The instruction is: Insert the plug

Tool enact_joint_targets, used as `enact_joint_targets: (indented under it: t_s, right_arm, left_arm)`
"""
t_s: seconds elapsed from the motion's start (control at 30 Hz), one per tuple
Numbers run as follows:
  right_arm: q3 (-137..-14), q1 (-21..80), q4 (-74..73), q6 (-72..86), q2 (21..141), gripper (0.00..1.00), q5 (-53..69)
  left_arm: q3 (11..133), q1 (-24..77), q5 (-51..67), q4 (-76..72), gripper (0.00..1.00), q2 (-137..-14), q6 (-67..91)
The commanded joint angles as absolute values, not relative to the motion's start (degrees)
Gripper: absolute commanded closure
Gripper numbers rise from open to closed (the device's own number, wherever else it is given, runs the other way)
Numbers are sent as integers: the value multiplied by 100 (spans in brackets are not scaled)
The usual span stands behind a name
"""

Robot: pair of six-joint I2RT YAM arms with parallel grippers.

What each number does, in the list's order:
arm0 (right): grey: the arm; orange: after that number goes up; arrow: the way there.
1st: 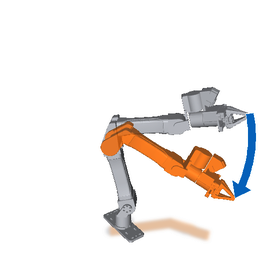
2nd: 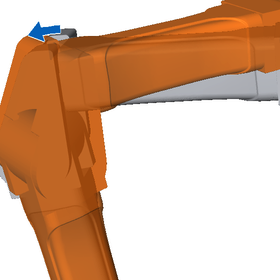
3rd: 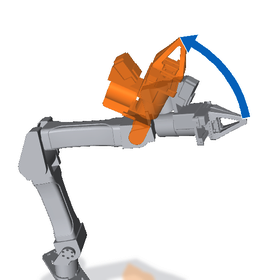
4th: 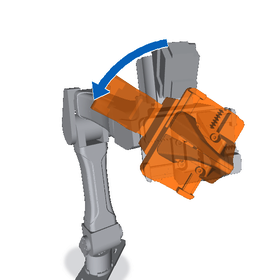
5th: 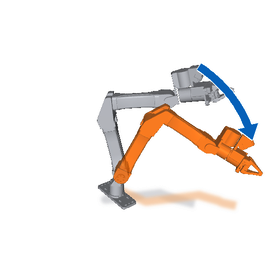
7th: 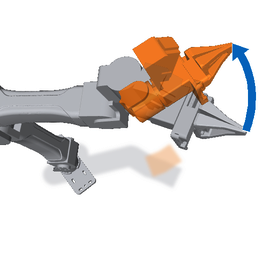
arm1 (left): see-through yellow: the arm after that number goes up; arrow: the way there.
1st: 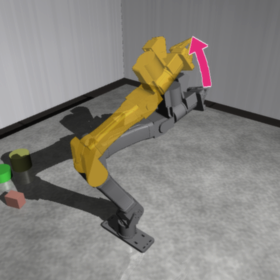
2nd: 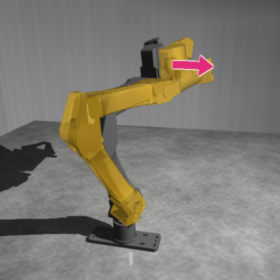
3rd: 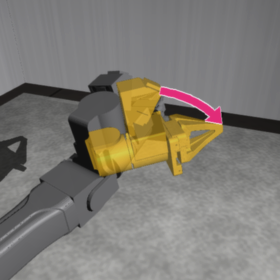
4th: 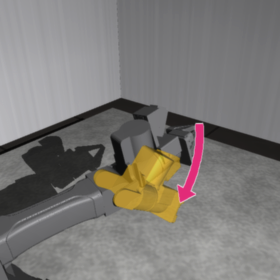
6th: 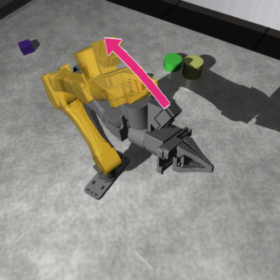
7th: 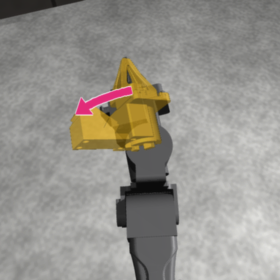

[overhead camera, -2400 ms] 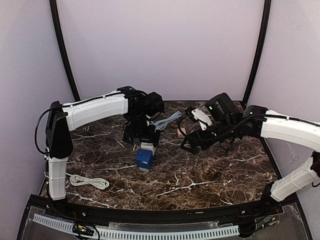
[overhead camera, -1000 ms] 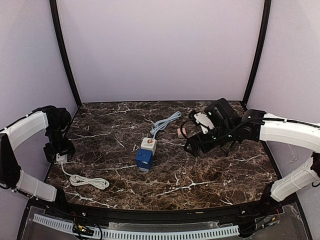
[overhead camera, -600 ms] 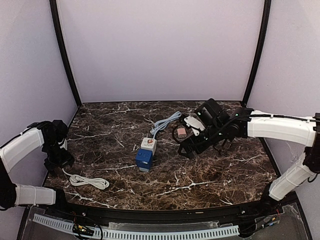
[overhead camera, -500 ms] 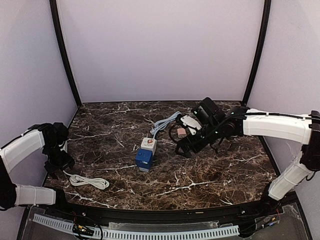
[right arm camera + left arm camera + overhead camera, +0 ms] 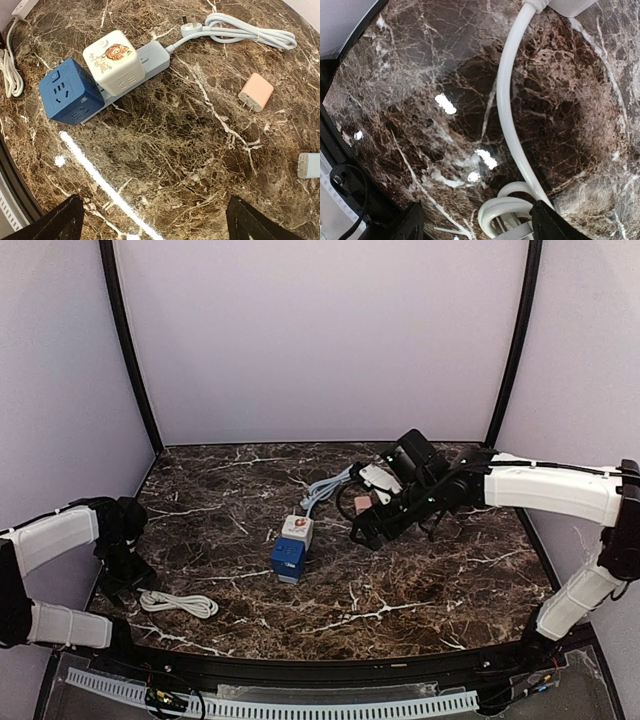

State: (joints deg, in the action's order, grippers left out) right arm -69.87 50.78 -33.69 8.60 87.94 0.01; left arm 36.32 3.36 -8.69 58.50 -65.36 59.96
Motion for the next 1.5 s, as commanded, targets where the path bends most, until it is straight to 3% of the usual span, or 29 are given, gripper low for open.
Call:
enact_joint_targets:
  t_s: [0.0, 0.43, 0.9, 1.13, 1.47]
  right_arm:
    - [-6682, 4995, -3258, 721, 8426, 2, -315]
    - [-6317, 4889, -3176, 635, 7983, 1, -597]
    - [-6136, 4812, -3082, 554, 7730, 1, -986]
    - [-6106, 4790, -3070, 520, 7644, 1, -1088]
    - [-5975, 4766, -3060, 484, 7357, 1, -1296]
  left_arm:
    - [3545, 422, -812, 5855, 27, -6892, 5916]
    - [3572, 437, -619, 4783, 37, -7519, 5492]
    - [4247, 980, -411, 4368, 83, -8327, 5304]
    - [4798, 1695, -359, 4250, 87, -8965, 5560]
    - [6520, 3654, -24, 3932, 87, -10784, 6232]
